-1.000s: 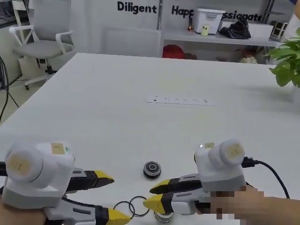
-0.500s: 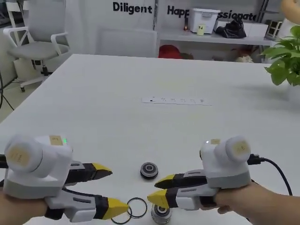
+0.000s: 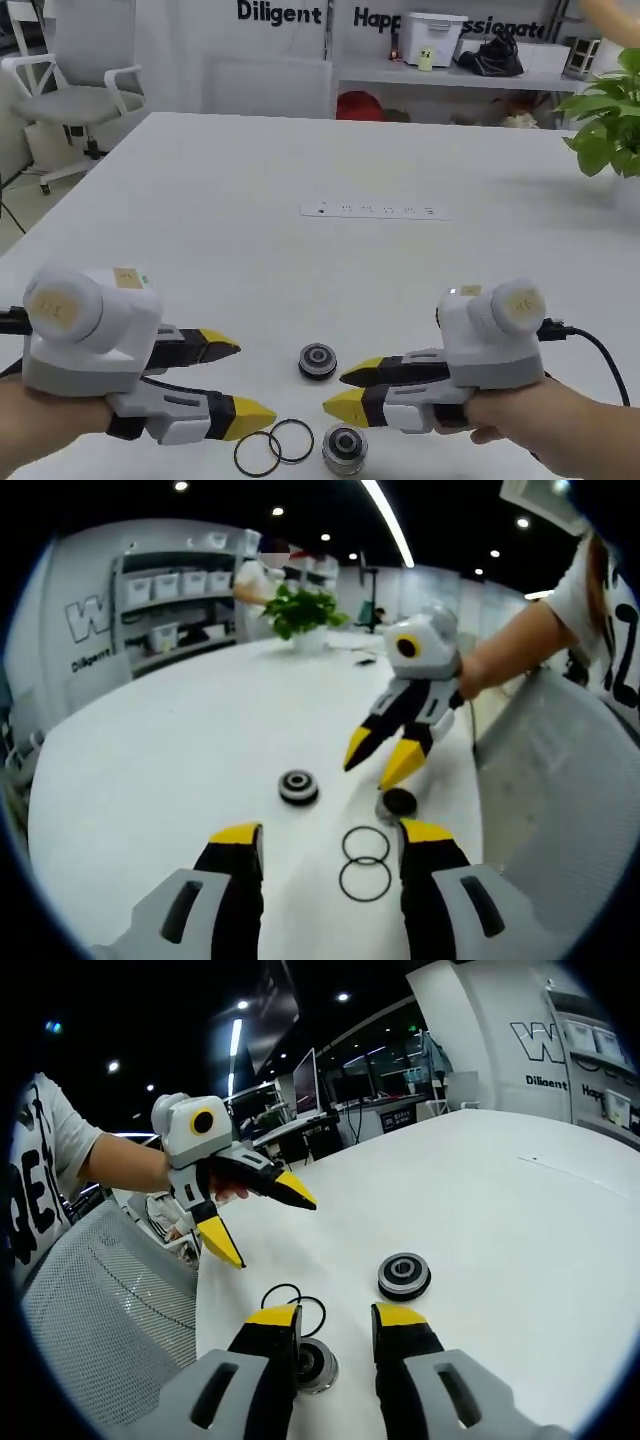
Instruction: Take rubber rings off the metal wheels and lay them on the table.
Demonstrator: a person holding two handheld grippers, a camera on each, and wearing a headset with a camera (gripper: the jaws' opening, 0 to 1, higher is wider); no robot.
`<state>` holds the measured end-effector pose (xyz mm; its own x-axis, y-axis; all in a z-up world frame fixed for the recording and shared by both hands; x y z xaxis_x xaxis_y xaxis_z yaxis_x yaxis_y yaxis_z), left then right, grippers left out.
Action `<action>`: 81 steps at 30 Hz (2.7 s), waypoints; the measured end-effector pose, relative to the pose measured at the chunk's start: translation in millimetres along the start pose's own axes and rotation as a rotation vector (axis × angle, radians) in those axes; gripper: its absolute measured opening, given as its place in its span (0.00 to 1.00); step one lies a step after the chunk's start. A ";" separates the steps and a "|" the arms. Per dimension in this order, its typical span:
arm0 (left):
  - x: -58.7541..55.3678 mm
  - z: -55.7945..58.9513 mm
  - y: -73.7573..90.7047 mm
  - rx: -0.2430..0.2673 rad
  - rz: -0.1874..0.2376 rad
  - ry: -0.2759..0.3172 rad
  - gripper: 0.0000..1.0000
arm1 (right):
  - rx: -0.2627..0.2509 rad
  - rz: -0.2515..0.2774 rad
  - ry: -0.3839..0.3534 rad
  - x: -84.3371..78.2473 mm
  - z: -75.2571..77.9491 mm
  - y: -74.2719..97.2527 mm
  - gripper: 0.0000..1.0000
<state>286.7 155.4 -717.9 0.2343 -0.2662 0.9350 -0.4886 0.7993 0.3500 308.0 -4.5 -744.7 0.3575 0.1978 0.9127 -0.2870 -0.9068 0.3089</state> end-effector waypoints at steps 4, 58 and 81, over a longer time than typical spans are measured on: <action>0.8 -1.5 -4.2 -0.002 -0.002 -0.003 0.55 | -0.012 0.003 0.001 -0.3 4.6 1.8 0.26; 4.1 -29.3 -56.8 -0.017 -0.018 -0.035 0.46 | -0.086 -0.010 0.088 -3.6 47.5 -17.6 0.28; -4.6 -28.9 -82.9 -0.030 -0.042 -0.033 0.32 | -0.094 -0.003 0.068 -7.5 49.1 -18.3 0.28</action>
<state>350.4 105.9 -752.8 0.2256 -0.3174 0.9211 -0.4534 0.8026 0.3876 354.2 -7.7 -770.3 0.2984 0.2284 0.9267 -0.3690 -0.8679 0.3327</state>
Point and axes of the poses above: the centre of the closed fingertips' face, and the gripper's own axes: y roughly backward along the fingers, z roughly to its right, x roughly out of its top, the point moved 6 cm from there along y, roughly backward along the fingers, and after that the axes turned 9 degrees about z, right-handed, at the moved point
